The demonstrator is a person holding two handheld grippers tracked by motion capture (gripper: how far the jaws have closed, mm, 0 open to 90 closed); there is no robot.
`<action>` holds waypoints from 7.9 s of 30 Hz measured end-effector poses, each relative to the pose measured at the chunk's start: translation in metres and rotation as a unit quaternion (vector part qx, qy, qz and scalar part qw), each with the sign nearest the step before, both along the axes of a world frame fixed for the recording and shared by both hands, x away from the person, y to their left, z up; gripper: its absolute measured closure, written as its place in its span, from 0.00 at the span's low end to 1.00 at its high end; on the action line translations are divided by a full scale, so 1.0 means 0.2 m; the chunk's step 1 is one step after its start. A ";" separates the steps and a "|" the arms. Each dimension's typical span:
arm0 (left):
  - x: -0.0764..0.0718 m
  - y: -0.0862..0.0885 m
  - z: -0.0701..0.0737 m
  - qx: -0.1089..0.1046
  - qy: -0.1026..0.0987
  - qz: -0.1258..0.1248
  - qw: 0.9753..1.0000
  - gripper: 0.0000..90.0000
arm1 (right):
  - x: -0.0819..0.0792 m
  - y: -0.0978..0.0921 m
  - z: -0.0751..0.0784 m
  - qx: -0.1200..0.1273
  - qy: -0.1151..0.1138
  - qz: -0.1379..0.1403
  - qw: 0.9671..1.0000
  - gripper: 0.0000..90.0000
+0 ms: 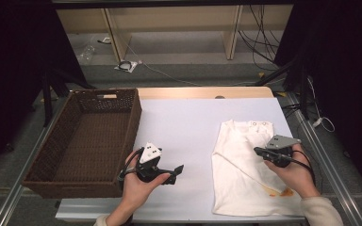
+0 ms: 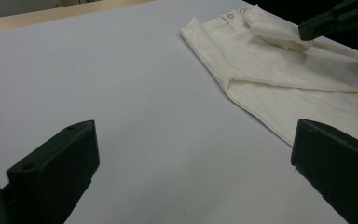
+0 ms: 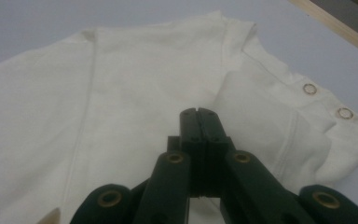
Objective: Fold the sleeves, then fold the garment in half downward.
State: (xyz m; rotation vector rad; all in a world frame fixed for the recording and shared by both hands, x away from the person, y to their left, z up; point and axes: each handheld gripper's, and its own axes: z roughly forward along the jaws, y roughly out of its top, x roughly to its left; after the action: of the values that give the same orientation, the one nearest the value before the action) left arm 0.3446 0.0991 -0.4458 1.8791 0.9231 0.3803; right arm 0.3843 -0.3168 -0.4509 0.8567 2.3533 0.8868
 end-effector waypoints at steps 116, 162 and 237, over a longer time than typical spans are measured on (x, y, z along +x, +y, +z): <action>0.00 0.01 0.01 0.000 -0.003 0.003 1.000 0.01 | 0.05 -0.01 -0.04 0.054 -0.022 -0.079 0.995 0.97; 0.00 -0.01 0.00 -0.003 0.002 -0.003 1.000 0.01 | -0.15 -0.32 -0.09 0.087 0.039 -0.209 0.973 0.79; -0.01 -0.04 -0.05 -0.005 0.014 -0.022 1.000 0.04 | -0.28 -0.40 -0.08 0.104 0.000 -0.229 0.968 0.44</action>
State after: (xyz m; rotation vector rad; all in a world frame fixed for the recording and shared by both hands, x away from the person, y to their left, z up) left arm 0.3428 0.0909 -0.4548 1.8959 0.8997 0.3240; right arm 0.3276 -0.3964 -0.4664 1.4122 1.9552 0.9348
